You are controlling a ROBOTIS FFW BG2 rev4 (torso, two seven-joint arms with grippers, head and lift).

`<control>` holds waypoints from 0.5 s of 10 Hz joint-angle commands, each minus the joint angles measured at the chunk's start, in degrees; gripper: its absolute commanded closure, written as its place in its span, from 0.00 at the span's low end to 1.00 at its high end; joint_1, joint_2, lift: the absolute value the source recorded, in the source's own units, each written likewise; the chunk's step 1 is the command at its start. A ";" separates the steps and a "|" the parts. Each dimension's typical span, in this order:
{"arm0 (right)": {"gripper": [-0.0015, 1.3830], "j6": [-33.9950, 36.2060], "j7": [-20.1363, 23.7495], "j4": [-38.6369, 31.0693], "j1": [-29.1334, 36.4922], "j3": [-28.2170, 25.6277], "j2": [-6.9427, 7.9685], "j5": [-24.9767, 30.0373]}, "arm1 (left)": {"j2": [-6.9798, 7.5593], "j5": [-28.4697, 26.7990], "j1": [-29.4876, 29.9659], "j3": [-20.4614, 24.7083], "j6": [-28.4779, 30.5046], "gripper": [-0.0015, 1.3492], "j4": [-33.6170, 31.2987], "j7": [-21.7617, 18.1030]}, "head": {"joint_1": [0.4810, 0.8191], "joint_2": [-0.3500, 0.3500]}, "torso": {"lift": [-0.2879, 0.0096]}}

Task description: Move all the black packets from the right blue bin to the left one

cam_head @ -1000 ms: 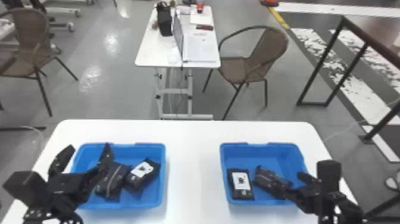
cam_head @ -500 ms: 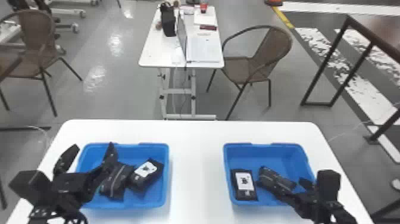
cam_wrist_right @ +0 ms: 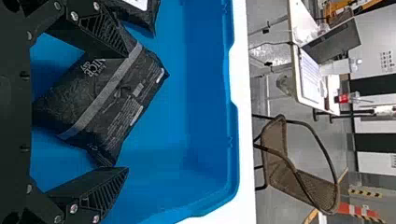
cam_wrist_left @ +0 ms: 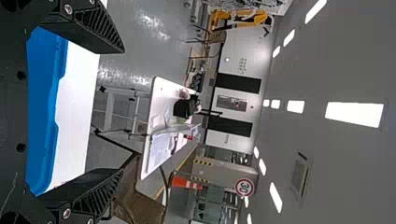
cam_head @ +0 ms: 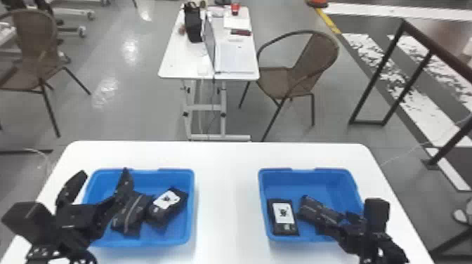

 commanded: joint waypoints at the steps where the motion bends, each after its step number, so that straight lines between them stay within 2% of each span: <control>1: 0.13 1.78 0.01 1.81 -1.05 0.34 -0.11 0.16 | -0.15 0.00 0.09 0.09 0.08 0.09 -0.05 -0.03 | 0.63 0.38 | 0.97; 2: 0.13 3.98 0.01 2.07 -1.57 1.31 -0.20 0.51 | -0.15 0.00 0.18 0.26 0.08 0.09 0.04 0.06 | 0.63 0.38 | 0.97; 3: 0.19 4.77 0.01 1.98 -1.84 2.36 -0.28 0.86 | -0.15 0.00 0.26 0.44 0.17 0.09 0.04 -0.03 | 0.63 0.39 | 0.97; 4: 0.62 5.21 0.01 1.46 -1.75 2.63 -0.28 0.16 | -0.15 -0.09 0.35 0.52 0.26 0.09 0.04 0.06 | 0.63 0.41 | 0.97; 5: 0.91 5.48 -1.14 0.05 -1.13 2.89 0.07 -1.33 | -0.15 -0.18 0.35 0.44 0.43 0.09 0.04 -0.03 | 0.63 0.42 | 0.97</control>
